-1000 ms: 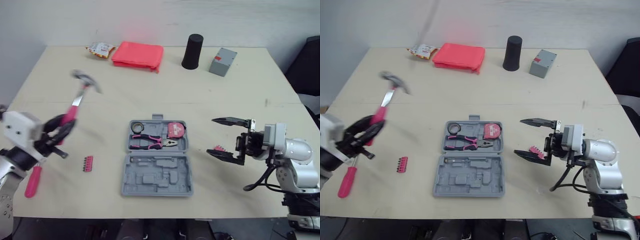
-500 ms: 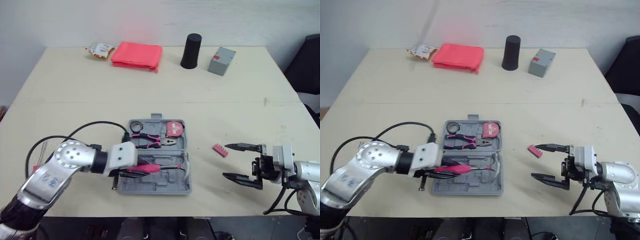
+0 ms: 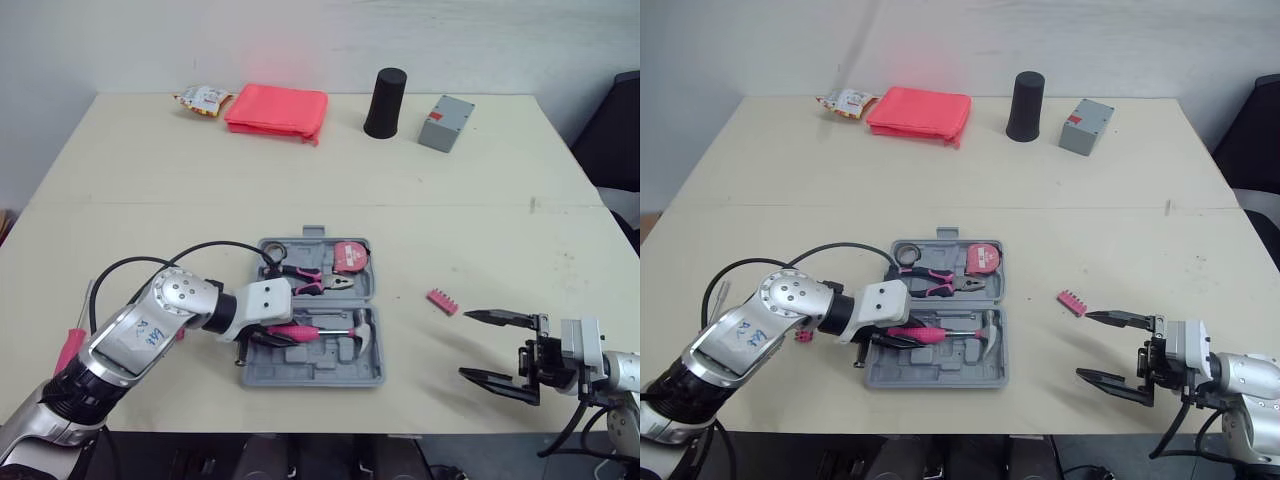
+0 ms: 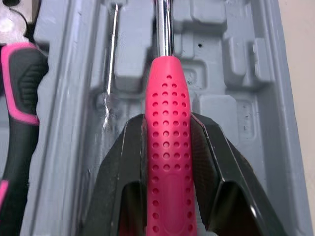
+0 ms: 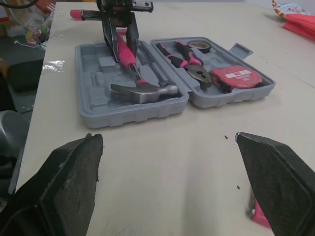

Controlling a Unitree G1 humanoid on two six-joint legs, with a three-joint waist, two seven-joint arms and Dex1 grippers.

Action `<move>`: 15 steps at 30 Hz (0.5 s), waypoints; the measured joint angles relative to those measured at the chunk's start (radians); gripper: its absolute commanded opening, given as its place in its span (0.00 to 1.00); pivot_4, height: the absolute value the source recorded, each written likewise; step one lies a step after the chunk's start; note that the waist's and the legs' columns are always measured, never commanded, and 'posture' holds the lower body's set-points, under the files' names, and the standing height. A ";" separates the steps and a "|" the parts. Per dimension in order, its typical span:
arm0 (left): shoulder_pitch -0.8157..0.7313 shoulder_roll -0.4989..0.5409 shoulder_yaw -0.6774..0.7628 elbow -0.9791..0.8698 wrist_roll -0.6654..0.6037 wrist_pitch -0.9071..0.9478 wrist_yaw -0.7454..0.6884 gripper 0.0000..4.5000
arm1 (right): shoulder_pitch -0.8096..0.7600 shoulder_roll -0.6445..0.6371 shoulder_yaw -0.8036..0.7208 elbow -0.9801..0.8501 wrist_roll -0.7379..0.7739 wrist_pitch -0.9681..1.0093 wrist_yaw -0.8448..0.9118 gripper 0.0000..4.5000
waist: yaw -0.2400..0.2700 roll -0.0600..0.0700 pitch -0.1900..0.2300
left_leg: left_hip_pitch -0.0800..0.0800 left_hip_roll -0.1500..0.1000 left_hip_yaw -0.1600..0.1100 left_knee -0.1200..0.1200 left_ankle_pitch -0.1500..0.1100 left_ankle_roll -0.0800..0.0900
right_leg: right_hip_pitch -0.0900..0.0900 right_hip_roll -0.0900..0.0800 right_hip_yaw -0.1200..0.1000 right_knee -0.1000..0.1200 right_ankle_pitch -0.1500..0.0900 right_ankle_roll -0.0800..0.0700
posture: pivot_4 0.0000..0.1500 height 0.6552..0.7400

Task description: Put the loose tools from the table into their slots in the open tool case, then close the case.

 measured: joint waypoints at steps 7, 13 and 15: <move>-0.028 0.007 -0.028 0.015 0.071 -0.037 0.004 0.42 | -0.018 0.008 0.003 0.022 -0.001 -0.015 0.002 1.00 | -0.001 0.000 0.000 | 0.001 0.001 0.000 0.002 0.000 0.000 | 0.000 0.000 0.001 0.001 0.000 0.000 | 1.00 1.00; 0.035 -0.017 0.030 0.040 0.075 -0.227 0.003 0.60 | -0.036 0.008 0.020 0.033 -0.012 -0.015 0.005 1.00 | 0.000 0.000 0.000 | 0.000 0.002 0.000 0.003 -0.001 -0.001 | 0.000 0.000 0.001 0.001 0.000 -0.001 | 1.00 1.00; 0.079 -0.035 0.084 0.040 0.032 -0.276 -0.013 0.60 | -0.052 0.009 0.026 0.035 -0.014 -0.014 0.003 1.00 | -0.001 0.001 0.000 | 0.000 0.002 0.000 0.003 -0.001 -0.001 | 0.000 0.000 0.000 0.001 0.000 -0.001 | 1.00 1.00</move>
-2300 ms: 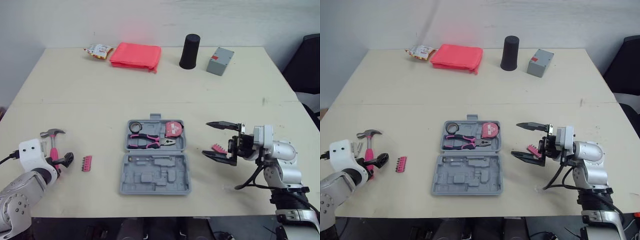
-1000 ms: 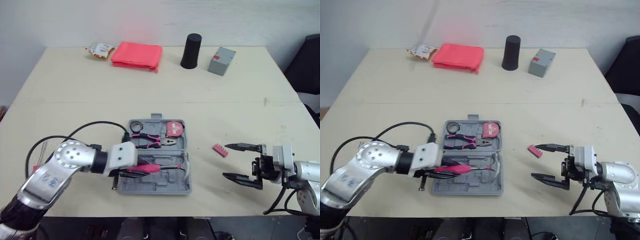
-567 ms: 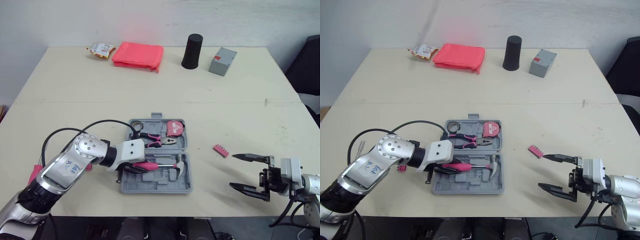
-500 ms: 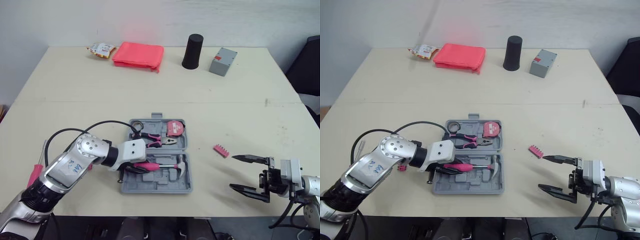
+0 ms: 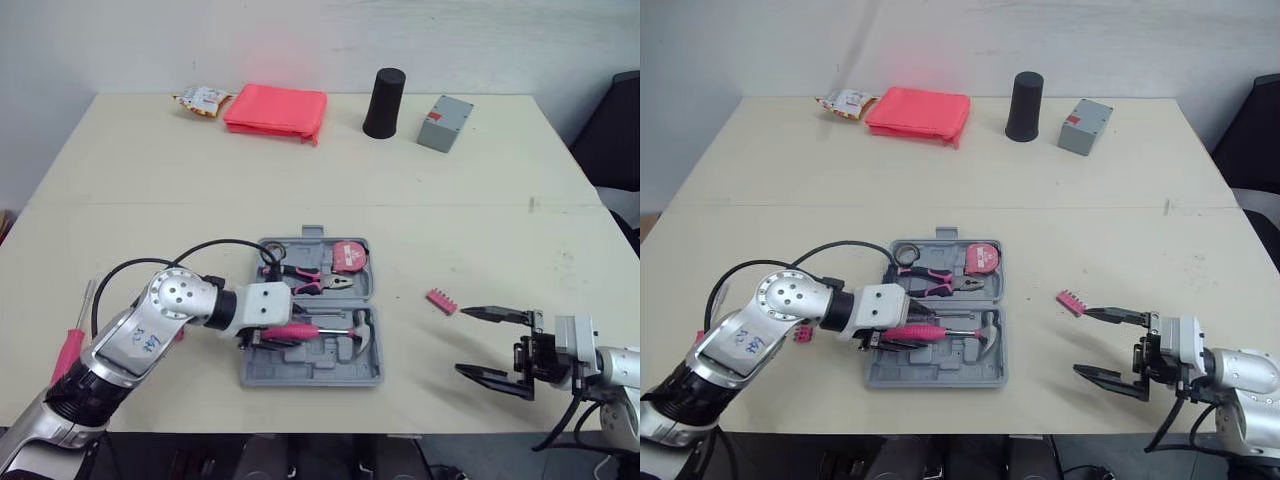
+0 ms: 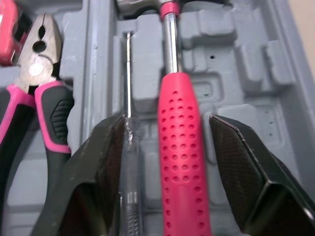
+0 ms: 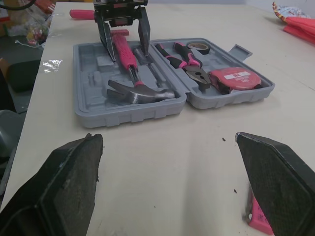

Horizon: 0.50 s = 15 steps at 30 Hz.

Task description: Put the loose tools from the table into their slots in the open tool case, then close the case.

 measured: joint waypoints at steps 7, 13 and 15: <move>0.097 -0.187 0.172 0.000 -0.216 -0.024 0.042 0.30 | -0.047 0.003 0.024 0.004 -0.014 0.003 -0.013 1.00 | 0.003 0.000 0.000 | 0.000 0.000 -0.001 0.002 0.000 0.000 | 0.001 0.000 -0.001 0.001 0.000 0.000 | 1.00 1.00; 0.134 -0.232 0.166 0.022 -0.187 -0.045 0.101 0.00 | -0.069 0.003 0.029 0.004 -0.020 0.009 -0.019 1.00 | 0.002 0.000 0.000 | 0.000 0.000 0.000 0.002 0.000 0.001 | 0.001 0.000 0.000 0.001 0.000 0.000 | 1.00 1.00; 0.150 -0.238 0.159 0.042 -0.167 -0.068 0.106 0.00 | -0.072 0.003 0.030 0.004 -0.022 0.019 -0.018 1.00 | 0.002 0.000 0.000 | 0.000 0.000 0.000 0.002 -0.001 0.000 | 0.001 0.000 0.000 0.001 0.000 0.000 | 1.00 1.00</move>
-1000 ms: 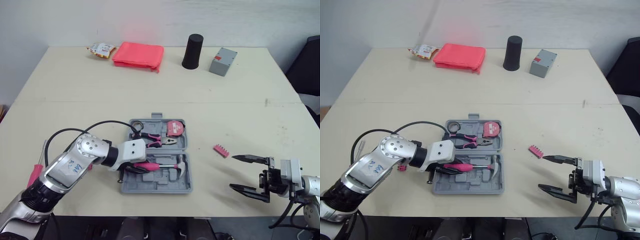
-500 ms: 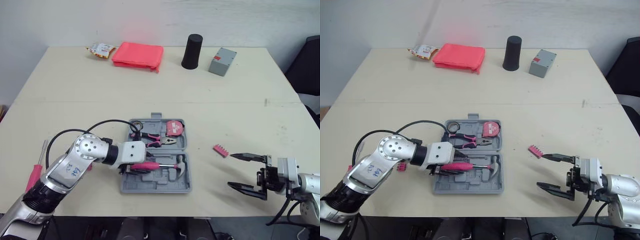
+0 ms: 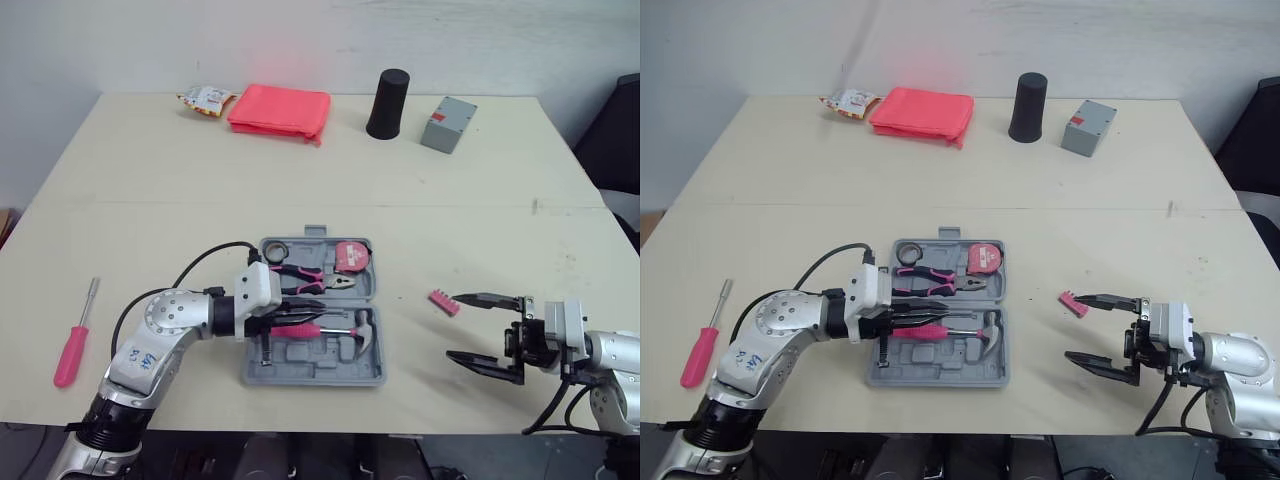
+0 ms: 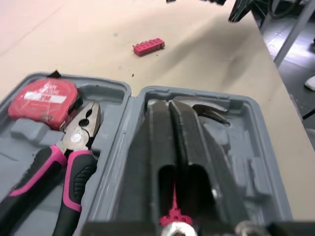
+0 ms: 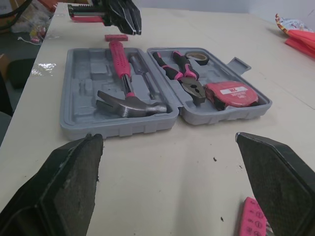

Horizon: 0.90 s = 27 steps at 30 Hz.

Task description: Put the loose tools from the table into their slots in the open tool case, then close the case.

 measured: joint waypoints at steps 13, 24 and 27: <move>0.035 -0.018 -0.056 0.116 0.114 -0.093 0.020 0.00 | 0.014 -0.013 0.000 -0.005 -0.006 0.029 -0.008 1.00 | 0.002 0.000 0.000 | 0.001 0.000 0.000 0.000 -0.001 0.000 | 0.001 -0.001 0.000 0.000 0.000 0.000 | 1.00 1.00; 0.004 0.020 -0.138 0.124 0.238 -0.214 0.013 0.00 | 0.030 -0.011 0.000 -0.039 -0.010 0.046 -0.048 1.00 | 0.005 0.010 -0.009 | 0.002 -0.001 0.000 0.000 -0.002 0.001 | 0.002 -0.003 0.000 0.000 0.000 0.000 | 1.00 1.00; 0.006 0.020 -0.155 0.130 0.255 -0.248 0.014 0.00 | 0.030 -0.007 0.000 -0.044 -0.015 0.046 -0.061 1.00 | 0.004 0.012 -0.011 | 0.002 -0.001 0.000 0.000 -0.003 0.002 | 0.002 -0.003 0.000 0.000 0.000 0.000 | 1.00 1.00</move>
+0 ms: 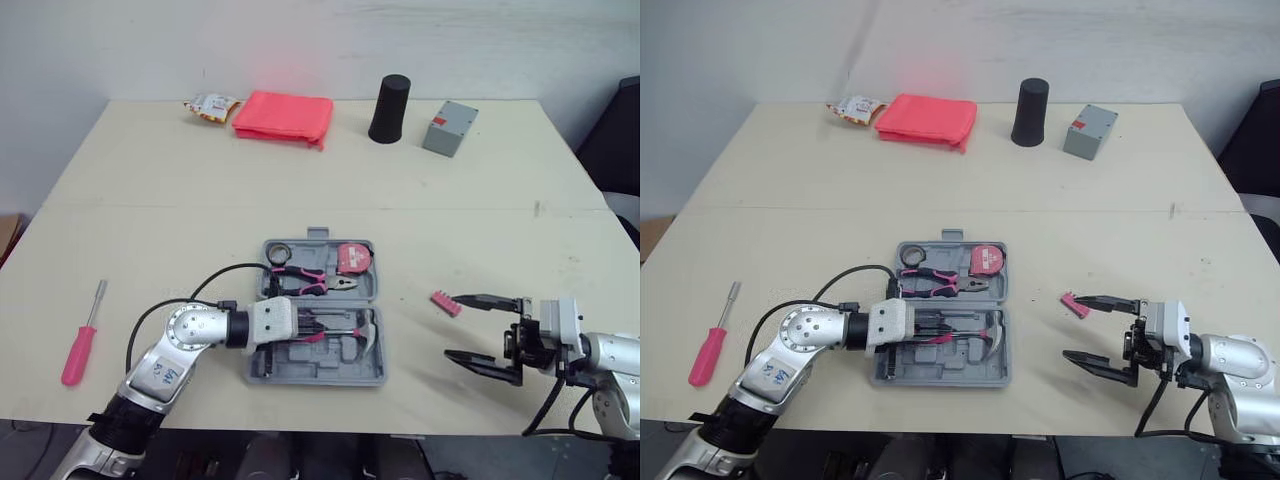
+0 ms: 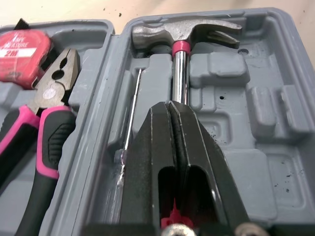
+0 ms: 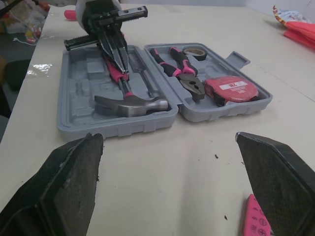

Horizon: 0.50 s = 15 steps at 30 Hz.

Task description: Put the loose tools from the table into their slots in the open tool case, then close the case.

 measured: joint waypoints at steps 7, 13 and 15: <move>-0.009 0.001 -0.033 0.032 0.039 -0.031 0.003 0.00 | -0.001 0.003 0.000 0.000 -0.004 -0.001 -0.014 1.00 | -0.001 0.003 -0.013 | 0.002 0.000 0.000 0.000 -0.001 0.001 | 0.002 0.000 0.000 -0.001 0.000 0.000 | 1.00 1.00; -0.016 -0.044 -0.038 0.033 0.027 0.117 0.017 0.00 | -0.006 0.022 0.022 0.000 -0.014 -0.001 -0.032 1.00 | 0.002 0.010 -0.025 | 0.018 0.000 -0.001 -0.001 -0.013 0.005 | 0.019 -0.003 0.000 -0.007 0.000 0.000 | 1.00 1.00; -0.015 -0.052 -0.036 0.034 0.026 0.118 0.020 0.00 | -0.006 0.022 0.026 0.000 -0.015 -0.001 -0.037 1.00 | 0.003 0.012 -0.026 | 0.018 0.000 -0.001 -0.001 -0.013 0.005 | 0.019 -0.004 0.000 -0.007 0.000 0.001 | 1.00 1.00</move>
